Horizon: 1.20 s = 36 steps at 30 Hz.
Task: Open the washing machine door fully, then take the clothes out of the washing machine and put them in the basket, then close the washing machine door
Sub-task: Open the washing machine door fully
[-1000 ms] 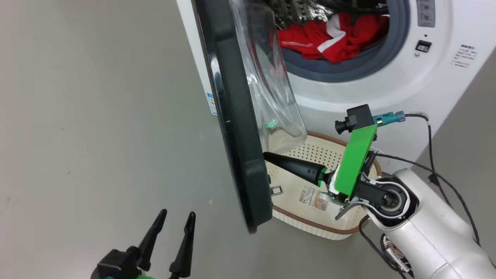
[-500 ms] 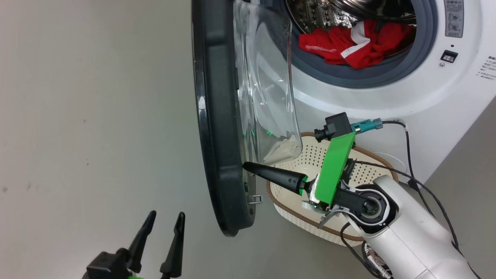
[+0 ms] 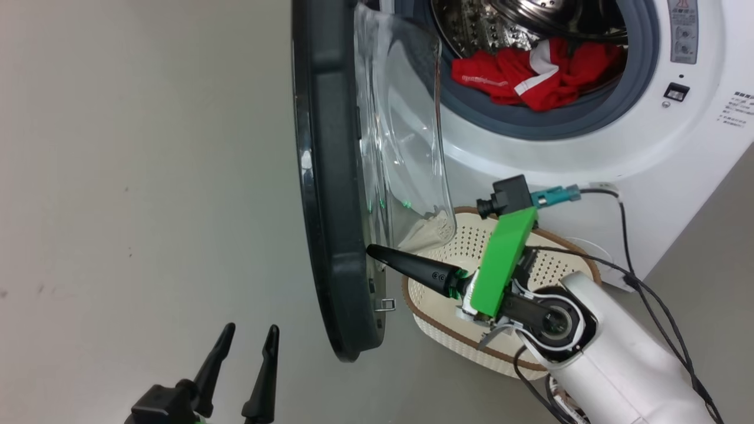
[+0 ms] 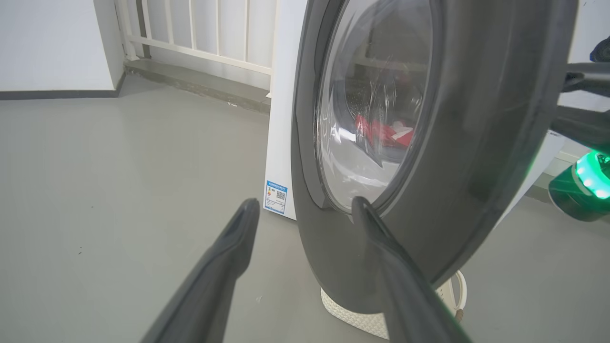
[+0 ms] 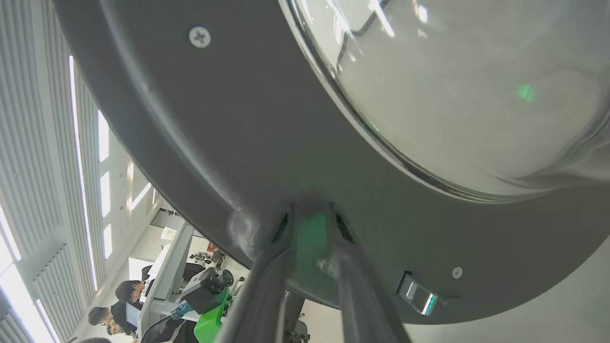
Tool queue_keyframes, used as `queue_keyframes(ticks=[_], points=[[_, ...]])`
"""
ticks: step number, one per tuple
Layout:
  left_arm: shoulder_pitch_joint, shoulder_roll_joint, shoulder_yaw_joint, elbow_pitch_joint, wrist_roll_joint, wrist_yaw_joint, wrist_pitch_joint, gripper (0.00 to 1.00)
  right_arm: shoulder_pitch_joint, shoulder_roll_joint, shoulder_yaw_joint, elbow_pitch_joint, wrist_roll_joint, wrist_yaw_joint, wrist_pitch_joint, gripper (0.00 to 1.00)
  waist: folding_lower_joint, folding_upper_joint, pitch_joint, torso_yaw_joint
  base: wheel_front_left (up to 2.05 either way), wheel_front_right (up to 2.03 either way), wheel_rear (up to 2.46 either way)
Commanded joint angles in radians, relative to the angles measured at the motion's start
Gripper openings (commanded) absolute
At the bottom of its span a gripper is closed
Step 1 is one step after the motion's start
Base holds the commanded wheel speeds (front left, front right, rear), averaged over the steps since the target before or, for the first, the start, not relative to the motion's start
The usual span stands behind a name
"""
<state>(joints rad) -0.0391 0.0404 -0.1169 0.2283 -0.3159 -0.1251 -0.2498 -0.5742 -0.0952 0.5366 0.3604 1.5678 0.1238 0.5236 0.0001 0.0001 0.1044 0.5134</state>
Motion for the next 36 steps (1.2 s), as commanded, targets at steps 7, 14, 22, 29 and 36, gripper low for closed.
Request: queue_keyframes(ticks=[7,14,22,29,36], points=[[0.001,0.01,0.035,0.007,0.015,-0.005,-0.012,1.0,0.101,-0.027,0.007,-0.029,-0.052,0.007,-0.118,1.0,-0.0001,-0.0001,-0.037,-0.031,0.0,0.0,0.0],[-0.006,0.01,0.044,0.013,0.022,-0.005,-0.012,1.0,0.145,-0.079,0.035,-0.006,-0.116,0.007,-0.214,1.0,-0.0001,-0.0001,-0.031,-0.064,0.0,0.0,0.0],[-0.007,0.01,0.07,0.019,0.029,-0.006,-0.012,1.0,0.215,-0.141,0.084,0.026,-0.155,0.007,-0.357,1.0,-0.0001,-0.0001,-0.04,-0.098,0.0,0.0,0.0],[0.003,0.01,0.088,0.019,0.036,-0.006,-0.012,1.0,0.256,-0.2,0.128,0.072,-0.22,0.007,-0.521,1.0,-0.0001,-0.0001,-0.05,-0.125,0.0,0.0,0.0],[0.011,0.01,0.103,0.02,0.038,-0.006,-0.012,1.0,0.248,-0.24,0.202,0.174,-0.367,0.007,-0.728,1.0,-0.0001,-0.0001,-0.057,-0.149,0.0,0.0,0.0]])
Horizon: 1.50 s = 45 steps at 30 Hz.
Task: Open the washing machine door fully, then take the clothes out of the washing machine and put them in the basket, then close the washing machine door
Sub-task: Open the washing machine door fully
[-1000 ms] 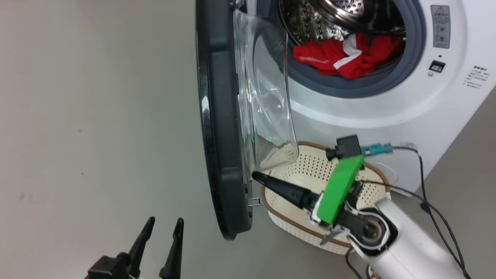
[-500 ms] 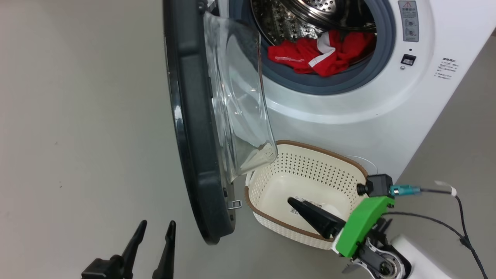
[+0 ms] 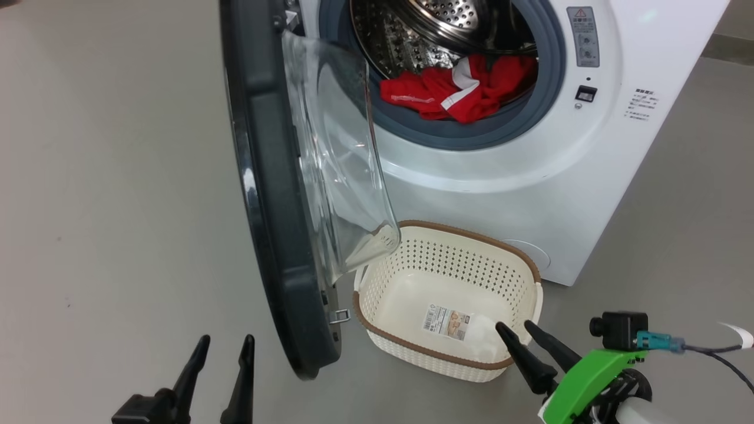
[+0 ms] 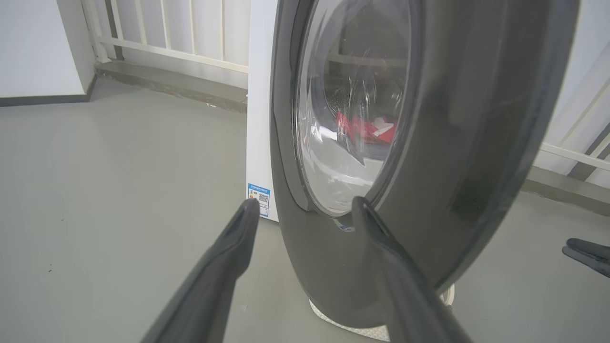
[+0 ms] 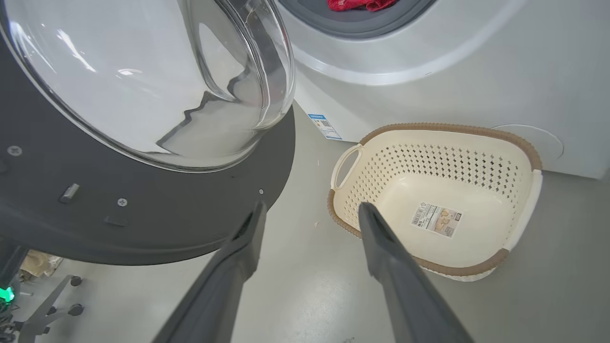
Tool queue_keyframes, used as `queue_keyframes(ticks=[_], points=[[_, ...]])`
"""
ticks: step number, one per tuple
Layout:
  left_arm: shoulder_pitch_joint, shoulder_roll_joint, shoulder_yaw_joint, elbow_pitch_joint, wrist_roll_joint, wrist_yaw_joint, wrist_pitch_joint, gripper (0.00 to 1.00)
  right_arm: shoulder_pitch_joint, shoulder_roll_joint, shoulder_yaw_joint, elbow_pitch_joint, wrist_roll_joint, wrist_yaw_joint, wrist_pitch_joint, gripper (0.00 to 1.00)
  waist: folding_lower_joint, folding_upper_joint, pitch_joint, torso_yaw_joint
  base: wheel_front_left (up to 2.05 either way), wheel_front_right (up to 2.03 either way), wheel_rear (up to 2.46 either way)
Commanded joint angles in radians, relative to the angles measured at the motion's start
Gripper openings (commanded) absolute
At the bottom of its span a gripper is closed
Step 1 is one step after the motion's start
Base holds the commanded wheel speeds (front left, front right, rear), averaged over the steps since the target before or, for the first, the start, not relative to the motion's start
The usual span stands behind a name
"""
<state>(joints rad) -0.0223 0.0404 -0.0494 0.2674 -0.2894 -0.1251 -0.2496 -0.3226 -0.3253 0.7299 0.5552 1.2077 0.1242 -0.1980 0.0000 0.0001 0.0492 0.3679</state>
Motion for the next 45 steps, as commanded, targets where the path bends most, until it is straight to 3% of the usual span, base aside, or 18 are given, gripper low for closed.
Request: queue_keyframes(ticks=[1,6,14,17,22,29,42,43,44,45], points=[[-0.004,0.01,0.037,-0.019,0.011,-0.006,-0.012,1.0,-0.008,-0.012,0.018,-0.004,-0.031,0.007,-0.025,1.0,0.0,-0.0001,-0.003,-0.006,0.0,0.0,0.0],[0.004,0.01,0.039,-0.017,0.013,-0.006,-0.012,1.0,-0.017,-0.002,0.0,0.05,-0.125,0.007,-0.062,1.0,0.0,-0.0001,-0.011,-0.019,0.0,0.0,0.0],[0.009,0.01,0.043,-0.02,0.014,-0.006,-0.012,1.0,0.046,0.039,-0.228,-0.016,-0.393,0.007,-0.063,1.0,0.0,-0.0001,-0.013,-0.028,0.0,0.0,0.0],[0.008,0.01,0.044,-0.021,0.015,-0.006,-0.012,1.0,0.109,0.08,-0.347,-0.072,-0.546,0.007,-0.064,1.0,0.0,-0.0001,-0.016,-0.028,0.0,0.0,0.0],[0.009,0.01,0.044,-0.026,0.016,-0.006,-0.012,1.0,0.181,0.136,-0.475,-0.145,-0.691,0.007,-0.064,1.0,0.0,-0.0001,-0.02,-0.023,0.0,0.0,0.0],[0.014,0.01,0.042,-0.027,0.016,-0.006,-0.012,1.0,0.26,0.174,-0.533,-0.154,-0.788,0.007,-0.064,1.0,0.0,-0.0001,-0.024,-0.019,0.0,0.0,0.0],[0.012,0.01,0.049,-0.032,0.017,-0.006,-0.012,1.0,0.3,0.207,-0.585,-0.153,-0.836,0.007,-0.064,1.0,0.0,-0.0001,-0.028,-0.023,0.0,0.0,0.0],[0.012,0.01,0.052,-0.035,0.02,-0.006,-0.012,0.42,0.301,0.208,-0.588,-0.155,-0.837,0.007,-0.064,1.0,0.0,-0.0001,-0.029,-0.023,0.0,0.0,0.0],[0.011,0.01,0.058,-0.041,0.021,-0.006,-0.012,0.0,0.302,0.21,-0.589,-0.155,-0.838,0.007,-0.064,1.0,0.0,-0.0001,-0.031,-0.024,0.0,0.0,0.0],[0.01,0.01,0.064,-0.048,0.016,-0.006,-0.012,0.0,0.303,0.211,-0.59,-0.155,-0.84,0.007,-0.064,1.0,0.0,-0.0001,-0.032,-0.024,0.0,0.0,0.0]])
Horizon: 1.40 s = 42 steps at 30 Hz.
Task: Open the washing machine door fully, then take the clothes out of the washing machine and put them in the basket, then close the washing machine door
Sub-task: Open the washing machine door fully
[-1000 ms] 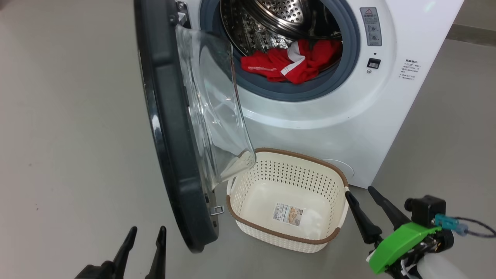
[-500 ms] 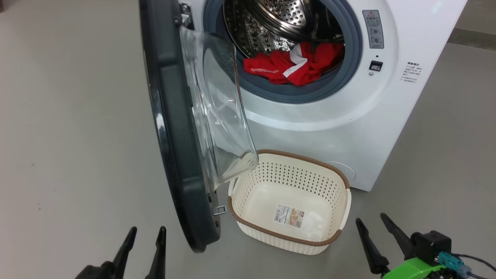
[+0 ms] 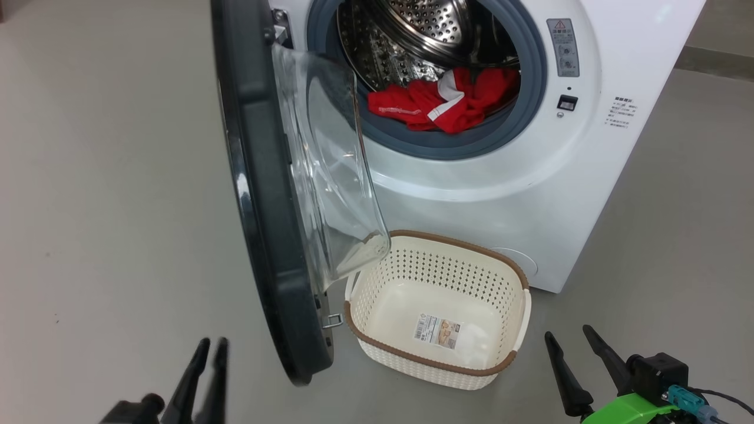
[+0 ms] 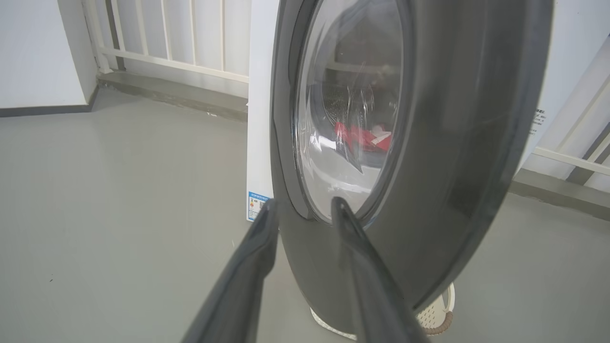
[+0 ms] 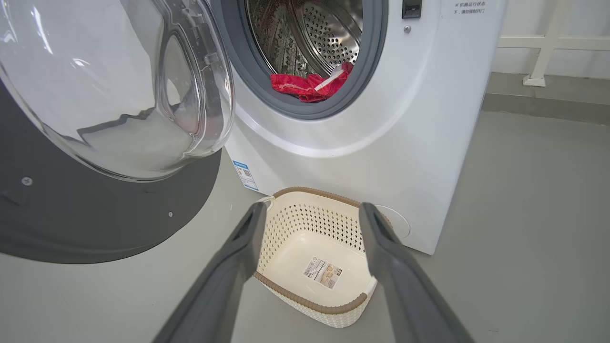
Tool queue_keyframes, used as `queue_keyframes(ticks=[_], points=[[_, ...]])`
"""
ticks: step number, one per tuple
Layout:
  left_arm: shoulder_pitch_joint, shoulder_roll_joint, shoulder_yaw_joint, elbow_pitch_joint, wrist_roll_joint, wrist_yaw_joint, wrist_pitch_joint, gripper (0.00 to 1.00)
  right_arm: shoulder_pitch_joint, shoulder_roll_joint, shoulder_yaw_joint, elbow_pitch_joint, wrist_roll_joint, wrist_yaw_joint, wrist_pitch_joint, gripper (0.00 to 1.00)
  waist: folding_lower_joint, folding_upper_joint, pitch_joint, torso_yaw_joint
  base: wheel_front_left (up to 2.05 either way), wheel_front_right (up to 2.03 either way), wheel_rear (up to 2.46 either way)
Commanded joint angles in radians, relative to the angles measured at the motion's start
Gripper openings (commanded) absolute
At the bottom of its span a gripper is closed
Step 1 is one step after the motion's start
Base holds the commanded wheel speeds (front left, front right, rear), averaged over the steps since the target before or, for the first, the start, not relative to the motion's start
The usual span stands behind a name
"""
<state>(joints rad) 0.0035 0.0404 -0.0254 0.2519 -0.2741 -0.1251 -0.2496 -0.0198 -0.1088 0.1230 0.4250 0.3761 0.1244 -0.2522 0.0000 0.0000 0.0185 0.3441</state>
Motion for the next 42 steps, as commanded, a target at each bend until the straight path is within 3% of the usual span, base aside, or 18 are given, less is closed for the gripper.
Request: queue_keyframes(ticks=[1,11,15,18,22,29,42], points=[[-0.018,0.01,0.047,-0.042,-0.003,-0.006,-0.012,0.0,0.001,-0.004,0.016,-0.026,-0.009,0.006,-0.009,1.0,0.0,0.0,-0.003,-0.001,0.0,0.0,0.0],[-0.077,0.01,0.118,-0.336,-0.038,0.02,-0.012,0.0,-0.005,0.001,0.003,-0.047,-0.024,0.006,-0.009,1.0,0.0,0.0,-0.001,-0.007,0.0,0.0,0.0],[-0.084,0.01,0.055,-0.478,-0.042,0.033,-0.012,0.0,-0.007,0.001,0.003,-0.051,-0.027,0.006,-0.009,1.0,0.0,0.0,0.002,-0.013,0.0,0.0,0.0],[-0.065,0.01,-0.069,-0.533,-0.023,0.032,-0.012,0.0,-0.009,0.001,0.001,-0.056,-0.03,0.006,-0.009,1.0,0.0,0.0,0.006,-0.021,0.0,0.0,0.0],[-0.045,0.01,-0.167,-0.513,-0.036,0.029,-0.012,0.0,-0.011,0.002,0.001,-0.058,-0.031,0.006,-0.01,1.0,0.0,0.0,0.009,-0.026,0.0,0.0,0.0],[-0.034,0.01,-0.289,-0.328,-0.106,0.027,-0.012,0.0,-0.022,0.007,0.007,-0.06,-0.038,0.006,-0.01,1.0,0.0,0.0,0.022,-0.039,0.0,0.0,0.0],[-0.106,0.01,-0.207,-0.111,-0.164,0.041,-0.012,0.0,-0.021,0.013,0.005,-0.067,-0.043,0.006,-0.01,1.0,0.0,0.0,0.023,-0.042,0.0,0.0,0.0]])
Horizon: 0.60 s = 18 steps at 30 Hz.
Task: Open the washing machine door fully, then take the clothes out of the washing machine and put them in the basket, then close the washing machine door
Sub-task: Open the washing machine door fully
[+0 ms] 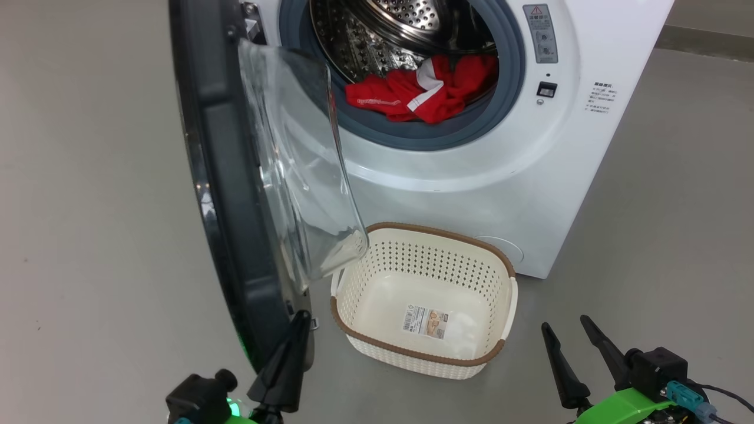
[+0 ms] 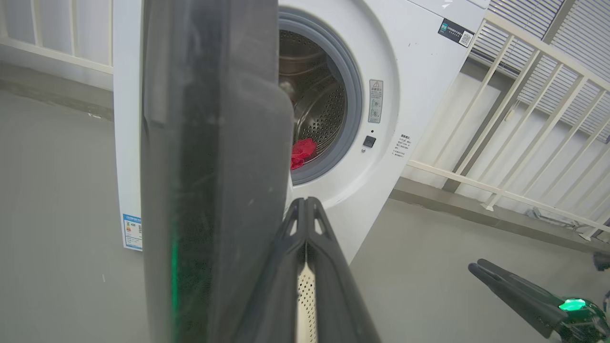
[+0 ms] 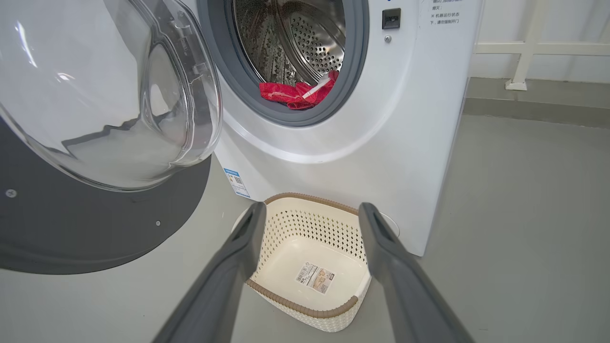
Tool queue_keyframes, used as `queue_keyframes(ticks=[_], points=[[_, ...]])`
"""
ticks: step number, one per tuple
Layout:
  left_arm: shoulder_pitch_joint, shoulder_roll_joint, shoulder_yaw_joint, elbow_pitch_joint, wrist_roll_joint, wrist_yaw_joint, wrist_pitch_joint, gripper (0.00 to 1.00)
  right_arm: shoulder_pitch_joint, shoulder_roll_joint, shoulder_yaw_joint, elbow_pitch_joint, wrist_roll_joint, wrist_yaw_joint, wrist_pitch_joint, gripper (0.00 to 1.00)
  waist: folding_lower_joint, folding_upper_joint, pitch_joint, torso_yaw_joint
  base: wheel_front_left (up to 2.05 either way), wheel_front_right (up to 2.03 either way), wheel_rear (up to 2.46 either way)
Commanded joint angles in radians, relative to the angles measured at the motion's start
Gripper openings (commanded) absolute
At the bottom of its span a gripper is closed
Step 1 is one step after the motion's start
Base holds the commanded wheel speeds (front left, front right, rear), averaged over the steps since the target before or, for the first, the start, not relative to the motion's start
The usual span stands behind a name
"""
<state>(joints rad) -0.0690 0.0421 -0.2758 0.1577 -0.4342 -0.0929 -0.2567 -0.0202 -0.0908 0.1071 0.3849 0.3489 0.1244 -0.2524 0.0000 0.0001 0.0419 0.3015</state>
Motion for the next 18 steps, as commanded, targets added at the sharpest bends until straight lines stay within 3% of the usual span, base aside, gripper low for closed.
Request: queue_keyframes(ticks=[1,18], points=[[-0.034,0.008,0.054,-0.013,-0.005,0.009,-0.005,0.0,-0.02,-0.005,0.021,-0.027,-0.015,0.006,-0.009,1.0,0.0,-0.0001,0.0,0.002,0.0,0.0,0.0],[0.006,0.008,0.318,-0.012,0.07,0.001,-0.005,0.0,-0.021,-0.001,0.022,-0.033,-0.019,0.006,-0.009,1.0,0.0,-0.0001,0.018,0.034,0.0,0.0,0.0]])
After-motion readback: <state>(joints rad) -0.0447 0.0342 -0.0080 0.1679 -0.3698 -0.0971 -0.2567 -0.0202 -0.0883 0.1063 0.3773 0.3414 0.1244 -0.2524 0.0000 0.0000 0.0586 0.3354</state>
